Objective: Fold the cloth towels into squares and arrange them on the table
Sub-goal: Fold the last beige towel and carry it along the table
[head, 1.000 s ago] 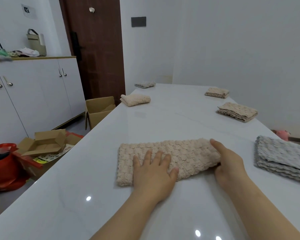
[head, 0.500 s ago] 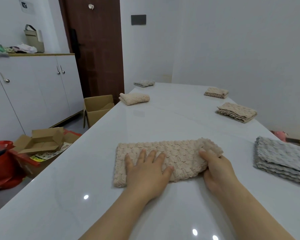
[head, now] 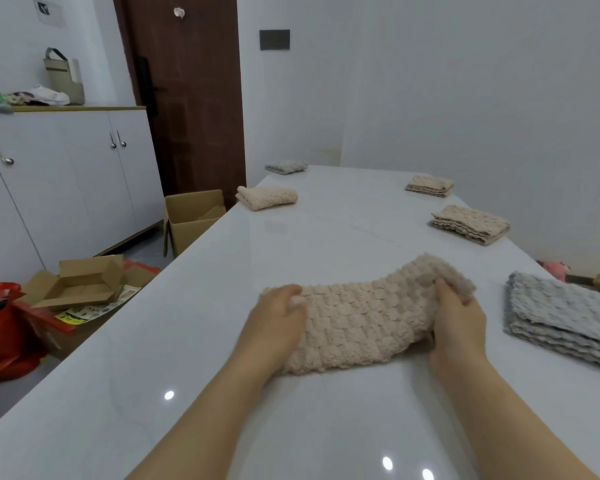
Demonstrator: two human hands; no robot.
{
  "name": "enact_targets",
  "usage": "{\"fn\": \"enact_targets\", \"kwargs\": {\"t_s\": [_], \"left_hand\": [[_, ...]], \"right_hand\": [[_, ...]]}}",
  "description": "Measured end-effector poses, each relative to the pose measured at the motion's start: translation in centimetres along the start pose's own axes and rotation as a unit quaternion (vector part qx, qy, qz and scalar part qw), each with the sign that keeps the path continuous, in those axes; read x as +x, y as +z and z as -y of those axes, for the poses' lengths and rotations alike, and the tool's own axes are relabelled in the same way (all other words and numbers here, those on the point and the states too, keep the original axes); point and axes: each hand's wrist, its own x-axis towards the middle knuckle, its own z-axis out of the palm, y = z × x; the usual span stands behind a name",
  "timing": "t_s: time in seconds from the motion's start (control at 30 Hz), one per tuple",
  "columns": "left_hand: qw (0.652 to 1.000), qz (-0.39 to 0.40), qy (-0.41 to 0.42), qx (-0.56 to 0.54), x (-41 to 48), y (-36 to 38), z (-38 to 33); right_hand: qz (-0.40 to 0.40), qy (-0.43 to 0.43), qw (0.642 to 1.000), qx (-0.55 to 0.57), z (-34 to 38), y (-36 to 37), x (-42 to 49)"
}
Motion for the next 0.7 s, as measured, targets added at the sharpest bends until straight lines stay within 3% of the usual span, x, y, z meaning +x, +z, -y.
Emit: {"fn": "enact_targets", "kwargs": {"t_s": [0.07, 0.17, 0.33, 0.47, 0.57, 0.7], "left_hand": [[0.995, -0.054, -0.042, -0.069, 0.3, -1.1, 0.2], [0.982, -0.085, -0.082, -0.146, 0.7, -2.2, 0.6], [0.980, -0.046, -0.114, -0.156, 1.1, -2.1, 0.5], [0.985, -0.032, -0.092, -0.139, 1.2, -1.4, 0.9], [0.990, -0.056, -0.076, -0.101, 1.2, -1.7, 0.8], [0.986, -0.007, -0.044, -0.159, 0.7, -1.9, -0.6]], "right_hand": [[0.091, -0.099, 0.989, -0.058, 0.3, 0.9, -1.3], [0.215, -0.227, 0.920, -0.238, -1.1, 2.3, -2.5], [0.229, -0.348, 0.772, -0.480, -4.0, 3.7, -3.9], [0.254, -0.391, 0.697, -0.545, -5.2, 3.7, -4.4], [0.241, -0.413, 0.694, -0.538, -5.3, 3.8, -4.3], [0.183, -0.417, 0.734, -0.503, -4.4, 3.5, -3.9]]}}
